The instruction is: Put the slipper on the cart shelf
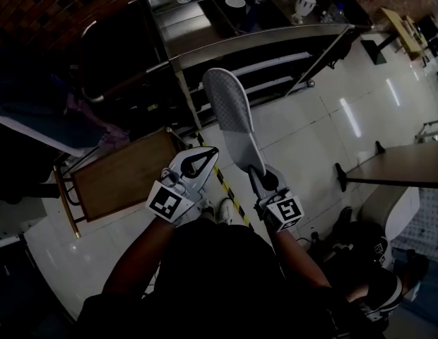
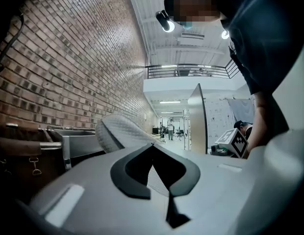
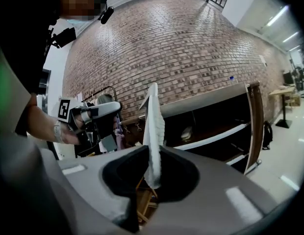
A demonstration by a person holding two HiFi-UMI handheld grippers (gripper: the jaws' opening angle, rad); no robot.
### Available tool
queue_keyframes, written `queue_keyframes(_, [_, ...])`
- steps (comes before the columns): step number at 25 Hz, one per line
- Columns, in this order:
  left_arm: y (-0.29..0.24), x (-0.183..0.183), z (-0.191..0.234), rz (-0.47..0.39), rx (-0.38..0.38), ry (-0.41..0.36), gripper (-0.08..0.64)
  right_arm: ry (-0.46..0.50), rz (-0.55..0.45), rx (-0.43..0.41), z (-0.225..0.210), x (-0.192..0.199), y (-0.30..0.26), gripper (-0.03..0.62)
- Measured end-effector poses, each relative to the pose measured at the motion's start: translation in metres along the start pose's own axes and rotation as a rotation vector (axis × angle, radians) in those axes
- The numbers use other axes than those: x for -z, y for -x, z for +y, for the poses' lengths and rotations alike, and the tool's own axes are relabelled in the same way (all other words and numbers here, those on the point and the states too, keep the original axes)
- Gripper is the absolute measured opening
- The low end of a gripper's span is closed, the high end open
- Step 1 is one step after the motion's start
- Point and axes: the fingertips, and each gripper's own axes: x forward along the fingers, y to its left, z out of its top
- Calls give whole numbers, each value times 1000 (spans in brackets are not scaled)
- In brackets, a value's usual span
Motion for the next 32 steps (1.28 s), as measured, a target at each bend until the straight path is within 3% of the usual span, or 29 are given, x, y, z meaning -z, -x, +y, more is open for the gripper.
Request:
queue_keyframes(4, [-8,5,22,-16,37,26,5,-86,92,-8,-8,30,-21,48])
queue_keyframes(8, [-11,10,36,-14,70,30,5,-158,198,45,-21,58,-39,48])
queue_keyframes(16, [-18,29,60,-8,104,25,5,-476,291,50,-31,71,-100,48])
queue_keyframes(22, [-33,42,83,2,72,12,5,-652,271,-22,-42,61,-147,48])
queue_keyframes(28, [-58,61,106,33,4,17,5,-731,316,-95,-67,65,-192,48])
queue_keyframes(32, [-80,75,126,44,-63,69,5,-772,364,-133,-87,72,-218,48])
